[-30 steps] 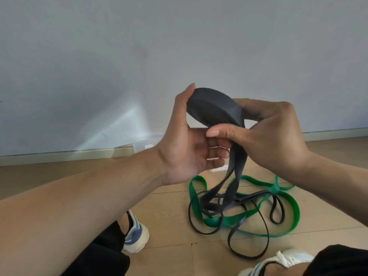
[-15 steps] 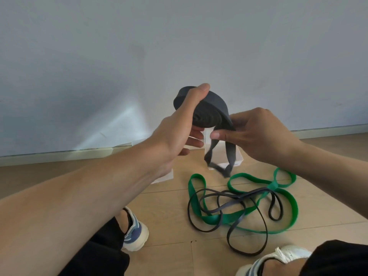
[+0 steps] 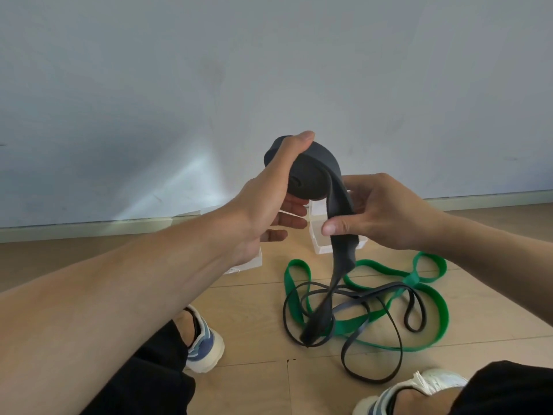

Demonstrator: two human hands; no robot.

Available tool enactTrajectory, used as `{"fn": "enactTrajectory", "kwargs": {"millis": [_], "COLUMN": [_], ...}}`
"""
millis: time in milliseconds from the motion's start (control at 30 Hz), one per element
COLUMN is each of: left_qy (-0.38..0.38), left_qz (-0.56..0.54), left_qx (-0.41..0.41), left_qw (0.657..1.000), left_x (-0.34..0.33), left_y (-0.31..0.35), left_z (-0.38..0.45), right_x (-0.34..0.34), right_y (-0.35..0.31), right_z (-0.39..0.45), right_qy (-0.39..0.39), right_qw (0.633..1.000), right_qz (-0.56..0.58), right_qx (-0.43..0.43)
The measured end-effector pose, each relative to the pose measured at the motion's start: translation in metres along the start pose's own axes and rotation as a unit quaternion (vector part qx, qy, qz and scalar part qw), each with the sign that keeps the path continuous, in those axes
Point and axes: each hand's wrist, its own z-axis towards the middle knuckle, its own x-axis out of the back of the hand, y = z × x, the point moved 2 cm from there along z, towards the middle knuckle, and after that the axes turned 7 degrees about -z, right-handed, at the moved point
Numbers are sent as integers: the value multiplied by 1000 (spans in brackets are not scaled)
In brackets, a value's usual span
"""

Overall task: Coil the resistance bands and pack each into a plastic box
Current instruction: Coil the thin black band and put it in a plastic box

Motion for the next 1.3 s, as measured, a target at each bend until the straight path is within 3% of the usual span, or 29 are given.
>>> {"fn": "enactTrajectory", "kwargs": {"millis": [200,333,500,833,1000,1067,1133,1167,1200,1233,1267,1300], "left_qy": [-60,-98,-128,-188,-239,-194,-54,26,77,77,45,5], "left_qz": [-69,-103,-159,-278,-223,-171,-91,-6,104,192,246,259], "left_qx": [28,35,65,114,135,153,78,-24,-155,-273,-342,-366], "left_qw": [995,989,977,935,935,954,991,999,979,939,906,894], "left_x": [-4,-10,-12,-16,-12,-7,1,6,8,7,3,-1], "left_y": [-3,-6,-10,-13,-10,-7,-6,-4,1,5,8,8], "left_z": [0,1,2,1,3,3,7,8,6,3,0,-2], "right_x": [-4,-8,-14,-9,-6,2,12,16,17,16,14,12], "right_y": [-4,-10,-14,-21,-23,-22,-20,-21,-22,-23,-24,-26], "right_z": [2,-3,-5,-3,-6,-6,-5,-5,-6,-6,-7,-8], "right_qy": [68,123,190,176,180,177,161,139,114,88,67,50], "right_qw": [996,991,980,980,981,983,984,985,986,988,990,991], "right_qz": [-55,11,8,86,67,20,-45,-77,-101,-113,-116,-117], "right_qx": [19,48,62,42,-3,-34,-58,-64,-62,-56,-49,-44]}}
